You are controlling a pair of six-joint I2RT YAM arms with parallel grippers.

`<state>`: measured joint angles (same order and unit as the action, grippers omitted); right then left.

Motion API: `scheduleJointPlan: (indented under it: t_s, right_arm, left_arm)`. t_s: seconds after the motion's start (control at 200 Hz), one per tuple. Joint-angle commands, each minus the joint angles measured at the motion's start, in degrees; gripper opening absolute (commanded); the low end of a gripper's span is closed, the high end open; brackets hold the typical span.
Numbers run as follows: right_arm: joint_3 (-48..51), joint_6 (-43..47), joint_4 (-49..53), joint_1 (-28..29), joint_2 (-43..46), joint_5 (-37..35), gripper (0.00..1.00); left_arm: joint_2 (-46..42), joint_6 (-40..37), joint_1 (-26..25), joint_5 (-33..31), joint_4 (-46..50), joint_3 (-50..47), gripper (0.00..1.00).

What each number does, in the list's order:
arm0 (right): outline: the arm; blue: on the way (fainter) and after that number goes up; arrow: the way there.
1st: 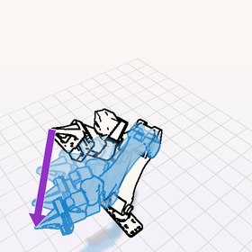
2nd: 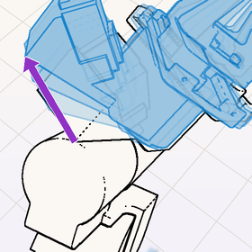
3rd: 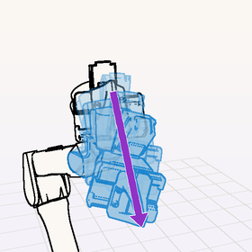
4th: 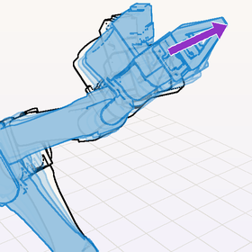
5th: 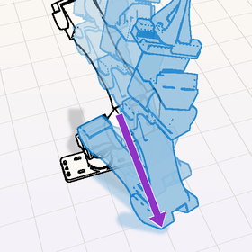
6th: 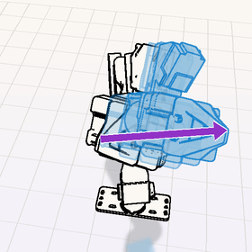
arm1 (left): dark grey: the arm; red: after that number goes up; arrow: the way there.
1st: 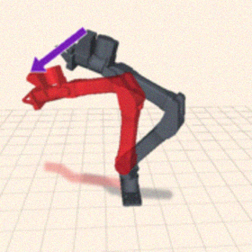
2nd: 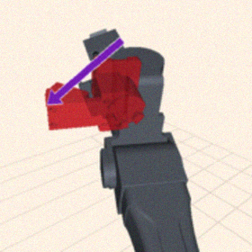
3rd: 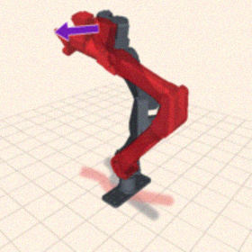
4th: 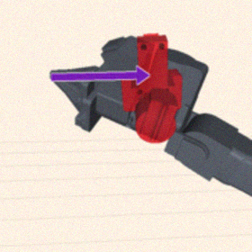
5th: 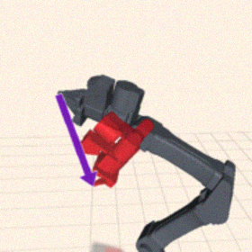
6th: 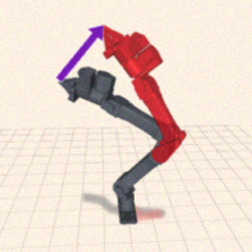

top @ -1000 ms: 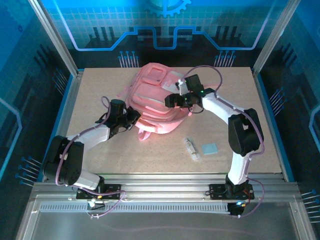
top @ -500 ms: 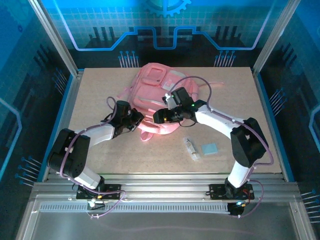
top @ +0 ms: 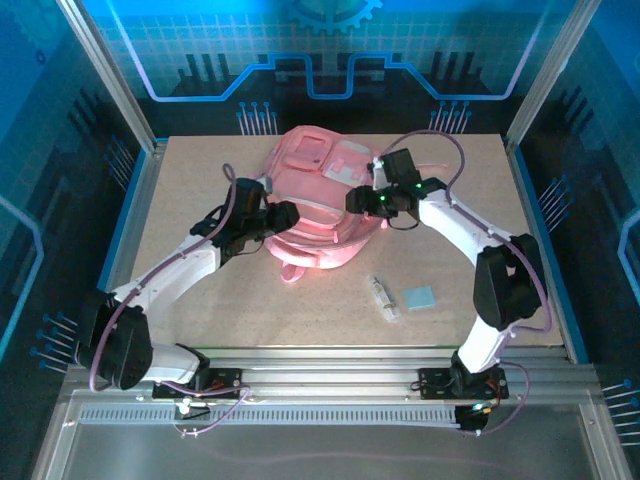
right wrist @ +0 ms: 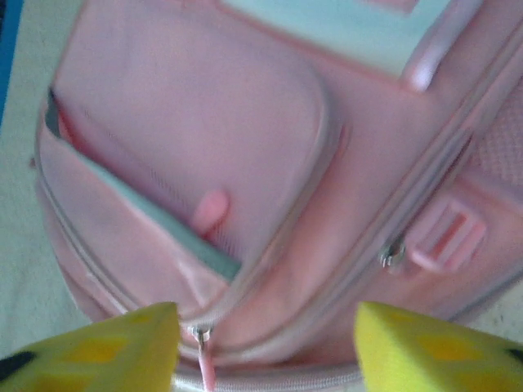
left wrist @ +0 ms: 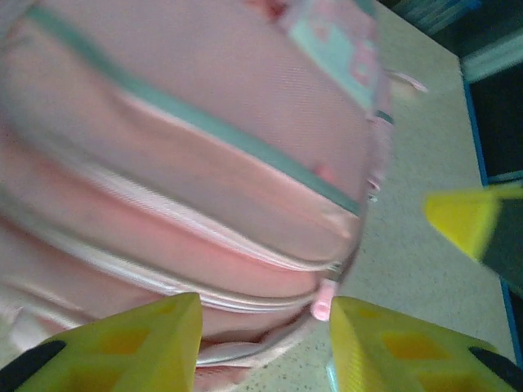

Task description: Pack books, pencil case, and school supplies into a backpack

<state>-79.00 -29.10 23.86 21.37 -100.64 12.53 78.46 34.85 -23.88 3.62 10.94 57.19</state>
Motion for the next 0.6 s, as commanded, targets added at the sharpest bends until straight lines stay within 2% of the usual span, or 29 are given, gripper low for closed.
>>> scheduleJointPlan:
  t_s: [0.0,0.09,0.28,0.415,0.595]
  right_arm:
    - [-3.7,-2.5,-2.2,-0.4,-5.4,2.3,0.47]
    - [-6.2,-4.7,-3.0,-0.4,-9.3,3.4,0.42]
    - [-5.5,-9.9,-7.2,-0.1,-12.5,4.3,0.45]
    - [-3.2,-12.7,-10.9,0.2,-12.3,6.3,0.23]
    - [-1.3,-14.8,-12.4,0.3,-11.2,6.3,0.15]
  left_arm:
    - [2.4,-7.9,-3.3,-1.3,5.3,3.3,0.46]
    - [6.5,-8.5,-6.3,-2.3,6.0,6.3,0.47]
    - [16.3,-8.4,-12.7,-7.9,9.5,14.1,0.53]
    - [23.6,-8.1,-15.4,-12.9,12.9,20.3,0.55]
    - [30.2,-8.3,-16.1,-21.2,14.6,24.2,0.53]
